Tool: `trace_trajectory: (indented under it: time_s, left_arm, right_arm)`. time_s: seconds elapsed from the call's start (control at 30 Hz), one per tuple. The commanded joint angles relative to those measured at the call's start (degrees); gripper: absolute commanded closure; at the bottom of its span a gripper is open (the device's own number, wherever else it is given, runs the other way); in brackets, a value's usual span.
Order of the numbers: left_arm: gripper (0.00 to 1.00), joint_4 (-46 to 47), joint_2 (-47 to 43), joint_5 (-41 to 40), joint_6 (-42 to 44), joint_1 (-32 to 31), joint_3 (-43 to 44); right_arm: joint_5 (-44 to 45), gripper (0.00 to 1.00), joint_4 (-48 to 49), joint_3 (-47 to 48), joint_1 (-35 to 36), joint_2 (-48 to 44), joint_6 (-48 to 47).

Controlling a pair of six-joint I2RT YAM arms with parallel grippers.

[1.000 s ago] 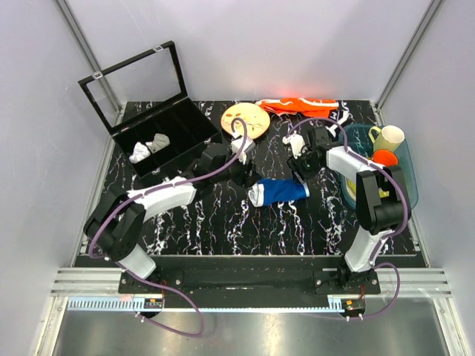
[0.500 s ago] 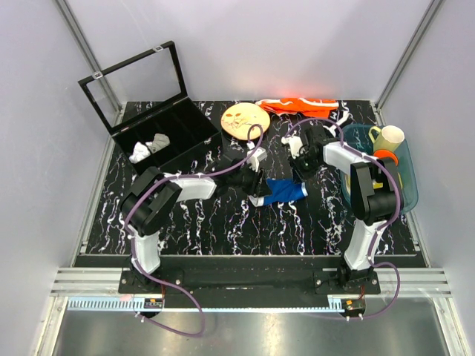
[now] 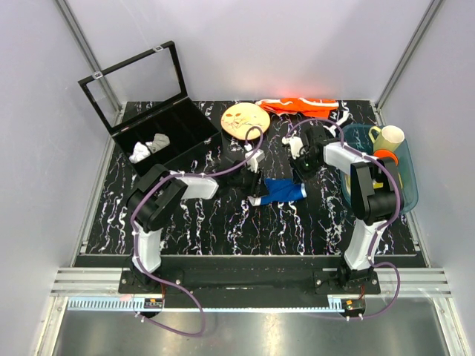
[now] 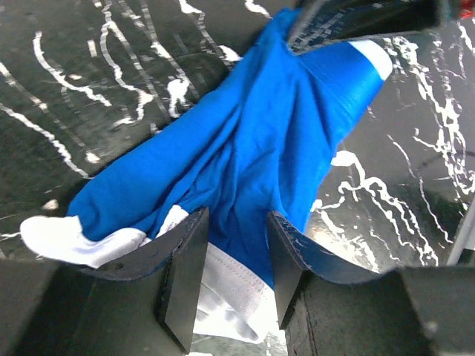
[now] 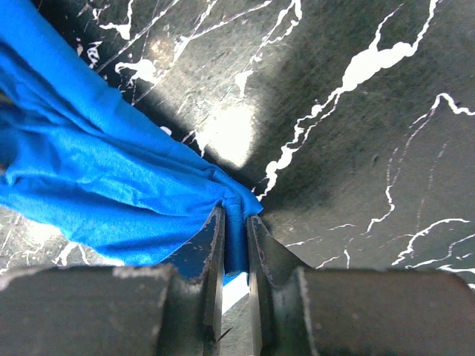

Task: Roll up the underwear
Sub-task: Fold the underwear at the center of the board, then roll the underwear to the center of the board.

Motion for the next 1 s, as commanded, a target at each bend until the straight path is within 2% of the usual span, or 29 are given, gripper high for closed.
trace_trajectory:
  time_s: [0.0,0.37,0.53,0.6,0.73,0.83,0.97]
  left_arm:
    - [0.56,-3.4,1.7,-7.9,2.1,2.5,2.5]
    - [0.55,-12.1,4.0,-11.5,6.9,4.4,10.2]
    - [0.55,-12.9,4.3,-10.0,7.3,4.6,11.3]
    - [0.54,-10.6,2.4,-9.8,7.2,4.6,9.8]
    - [0.46,-9.5,-4.7,-11.0,8.5,4.7,7.7]
    - [0.42,-9.9,-8.4,-12.1,10.0,4.9,7.1]
    - [0.36,-10.8,-15.4,-13.5,11.4,5.2,6.2]
  right_arm:
    - [-1.3,0.82,-3.7,-3.3,-0.1,-0.8,1.4]
    - [-5.4,0.82,-8.5,-9.3,0.1,-6.0,3.1]
    - [-9.1,0.76,-10.8,-11.0,0.3,-10.3,3.4]
    - [-9.3,0.71,-11.0,-10.7,0.3,-12.4,3.4]
    - [-7.7,0.61,-11.5,-8.8,0.3,-15.3,3.4]
    - [-5.6,0.56,-12.3,-6.5,0.2,-16.5,2.9]
    - [-2.7,0.55,-13.0,-2.9,0.2,-18.0,1.5]
